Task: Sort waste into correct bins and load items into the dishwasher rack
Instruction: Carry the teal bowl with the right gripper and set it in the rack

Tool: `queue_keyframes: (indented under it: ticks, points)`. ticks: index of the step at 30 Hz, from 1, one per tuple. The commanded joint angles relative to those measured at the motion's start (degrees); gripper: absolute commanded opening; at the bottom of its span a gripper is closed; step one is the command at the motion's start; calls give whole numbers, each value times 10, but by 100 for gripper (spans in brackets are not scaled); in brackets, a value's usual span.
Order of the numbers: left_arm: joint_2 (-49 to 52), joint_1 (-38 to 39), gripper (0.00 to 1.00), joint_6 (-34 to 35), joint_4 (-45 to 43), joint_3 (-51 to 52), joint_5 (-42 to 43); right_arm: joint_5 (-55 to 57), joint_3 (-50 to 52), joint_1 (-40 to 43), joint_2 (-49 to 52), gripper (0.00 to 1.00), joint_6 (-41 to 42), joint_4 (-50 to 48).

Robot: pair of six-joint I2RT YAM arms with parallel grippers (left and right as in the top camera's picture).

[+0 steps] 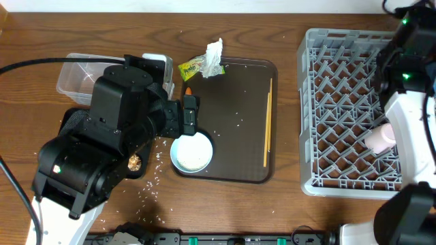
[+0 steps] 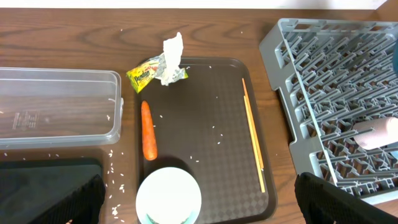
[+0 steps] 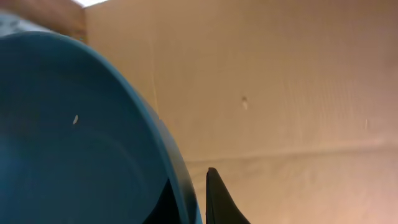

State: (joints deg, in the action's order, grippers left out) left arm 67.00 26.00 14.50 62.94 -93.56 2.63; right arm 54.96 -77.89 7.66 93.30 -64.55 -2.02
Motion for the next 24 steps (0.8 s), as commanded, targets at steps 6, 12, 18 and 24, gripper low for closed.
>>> queue_keyframes:
  ticks: [6,12,18,24]
  points:
    - [-5,1,98,-10,10,-7,-1,-17,-9,39,33,1,-122,-17]
    - [-5,1,98,-10,26,-7,-1,-52,-9,66,46,1,-137,-19]
    - [-4,1,98,-10,30,-7,-1,-71,-9,66,61,1,-137,-18]
    - [-4,1,98,-10,34,-7,0,-74,-9,61,81,3,-137,-17]
